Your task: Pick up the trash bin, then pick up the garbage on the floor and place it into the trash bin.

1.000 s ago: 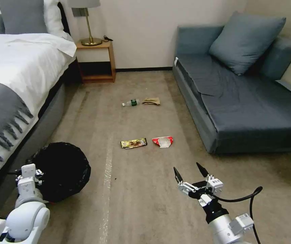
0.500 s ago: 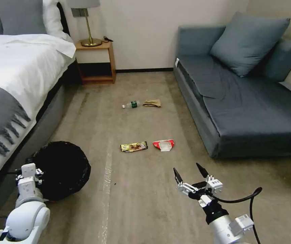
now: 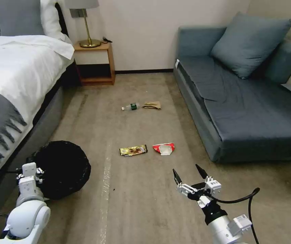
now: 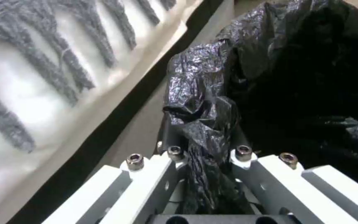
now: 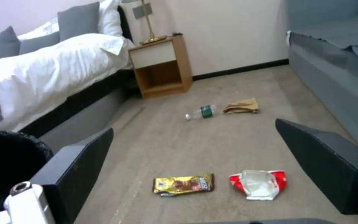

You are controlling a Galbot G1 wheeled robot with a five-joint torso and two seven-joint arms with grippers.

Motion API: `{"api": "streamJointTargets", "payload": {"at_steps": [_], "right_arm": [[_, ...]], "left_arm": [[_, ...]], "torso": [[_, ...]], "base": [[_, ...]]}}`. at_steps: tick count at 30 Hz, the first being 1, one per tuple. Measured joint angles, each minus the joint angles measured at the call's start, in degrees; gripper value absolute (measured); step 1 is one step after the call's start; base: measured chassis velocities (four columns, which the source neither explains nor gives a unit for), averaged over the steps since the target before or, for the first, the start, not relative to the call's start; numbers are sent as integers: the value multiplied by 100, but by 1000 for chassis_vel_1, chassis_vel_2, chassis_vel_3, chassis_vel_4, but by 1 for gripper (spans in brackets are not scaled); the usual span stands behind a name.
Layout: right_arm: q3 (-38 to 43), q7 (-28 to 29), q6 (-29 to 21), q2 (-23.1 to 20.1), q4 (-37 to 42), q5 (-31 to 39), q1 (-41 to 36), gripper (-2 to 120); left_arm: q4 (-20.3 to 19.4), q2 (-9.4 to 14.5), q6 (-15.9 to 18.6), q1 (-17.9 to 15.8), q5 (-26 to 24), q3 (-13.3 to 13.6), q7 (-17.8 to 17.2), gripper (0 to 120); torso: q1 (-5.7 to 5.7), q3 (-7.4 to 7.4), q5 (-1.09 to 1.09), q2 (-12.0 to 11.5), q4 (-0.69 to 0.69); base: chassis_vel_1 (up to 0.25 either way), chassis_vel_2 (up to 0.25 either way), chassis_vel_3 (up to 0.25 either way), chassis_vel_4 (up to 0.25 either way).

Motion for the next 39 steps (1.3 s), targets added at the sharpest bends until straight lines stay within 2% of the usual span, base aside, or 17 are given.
{"api": "streamJointTargets", "payload": {"at_steps": [39], "right_arm": [[0, -176, 46, 77, -215, -120, 56, 100]], "left_arm": [[318, -86, -185, -71, 34, 72, -22, 7]], "torso": [[0, 0, 0, 0, 0]], "base": [[-74, 74, 78, -77]]}}
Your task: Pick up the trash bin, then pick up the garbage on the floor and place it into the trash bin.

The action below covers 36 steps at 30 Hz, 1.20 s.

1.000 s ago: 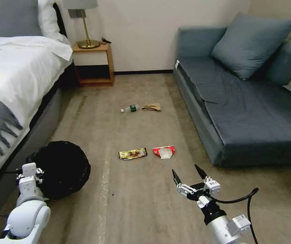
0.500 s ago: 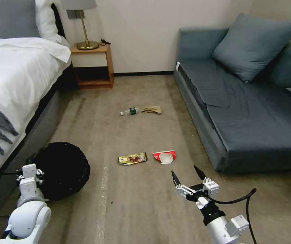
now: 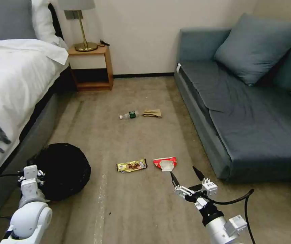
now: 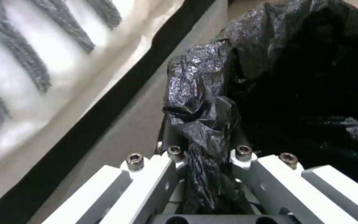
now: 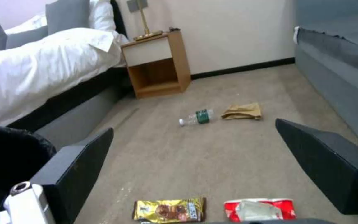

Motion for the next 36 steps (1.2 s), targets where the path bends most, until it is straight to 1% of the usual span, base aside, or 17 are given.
{"api": "streamJointTargets", "payload": {"at_steps": [14, 36], "right_arm": [[4, -71, 19, 31, -76, -9, 26, 100], [1, -130, -22, 16, -218, 48, 153, 100]], "left_arm": [[51, 37, -32, -15, -12, 6, 0, 7], [221, 91, -47, -170, -29, 36, 2, 7]], "torso": [[0, 0, 1, 0, 0], [0, 0, -1, 0, 0]], "base": [[-76, 76, 82, -77], [-77, 84, 79, -79]]}}
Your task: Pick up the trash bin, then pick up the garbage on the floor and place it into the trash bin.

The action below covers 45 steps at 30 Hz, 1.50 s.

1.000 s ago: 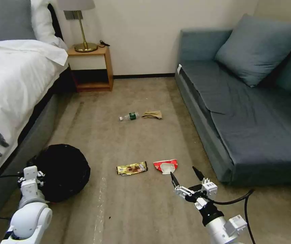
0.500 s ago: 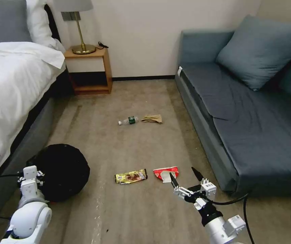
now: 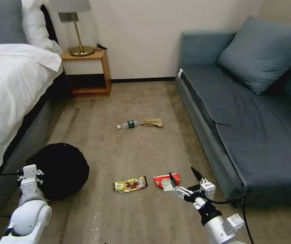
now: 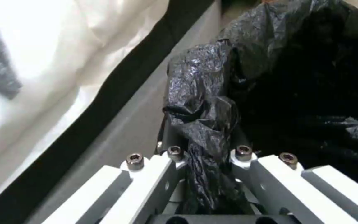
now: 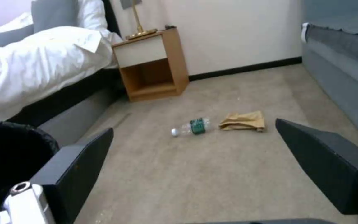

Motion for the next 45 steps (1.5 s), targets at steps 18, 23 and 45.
{"api": "streamJointTargets", "payload": {"at_steps": [18, 23, 45], "right_arm": [[107, -836, 204, -645, -175, 992, 329, 100], [254, -821, -42, -1368, -308, 1317, 782, 100], [-2733, -1474, -1181, -2930, -3452, 2458, 5417, 100]], "left_arm": [[-240, 187, -2, 100, -12, -75, -43, 7], [-258, 340, -111, 196, -20, -120, -44, 7], [-358, 205, -703, 601, 508, -196, -362, 7]], "torso": [[0, 0, 1, 0, -1], [0, 0, 1, 0, -1], [0, 1, -1, 0, 0]], "base": [[-57, 64, 60, -67], [0, 0, 0, 0], [0, 0, 0, 0]]}}
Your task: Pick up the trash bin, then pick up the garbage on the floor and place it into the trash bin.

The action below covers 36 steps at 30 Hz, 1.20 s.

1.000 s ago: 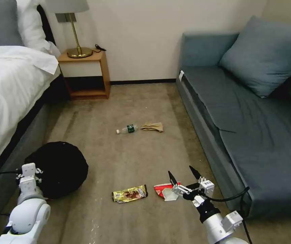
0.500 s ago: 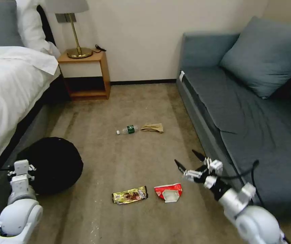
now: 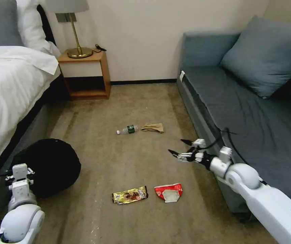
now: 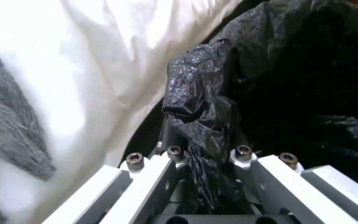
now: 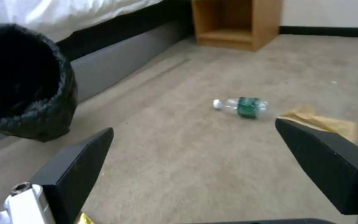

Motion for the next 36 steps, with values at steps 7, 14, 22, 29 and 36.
{"api": "streamJointTargets", "payload": {"at_steps": [7, 14, 22, 29, 36], "right_arm": [[-858, -327, 103, 344, -743, -479, 751, 100], [-1549, -453, 141, 851, -1466, -1034, 1243, 100], [-2090, -520, 336, 1578, -2481, -1877, 1577, 100], [-2383, -926, 794, 1919, -3346, -3145, 1426, 100], [-2443, -989, 1047, 2474, -3866, -3772, 1226, 100]], "left_arm": [[-89, -10, -347, 159, 45, -21, 18, 7], [-151, 41, -317, 216, 65, 16, 75, 7], [-58, 143, -306, 204, 67, 39, 96, 7], [-393, 406, -169, 419, -22, -57, 101, 7], [-343, 551, -141, 485, -49, -65, 117, 7]], "torso": [[0, 0, 0, 0, 0], [0, 0, 0, 0, -1], [0, 0, 0, 0, 1], [0, -1, 1, 0, -2], [0, -1, 1, 0, 1]], "base": [[0, 0, 0, 0], [0, 0, 0, 0], [0, 0, 0, 0], [0, 0, 0, 0], [0, 0, 0, 0]]}}
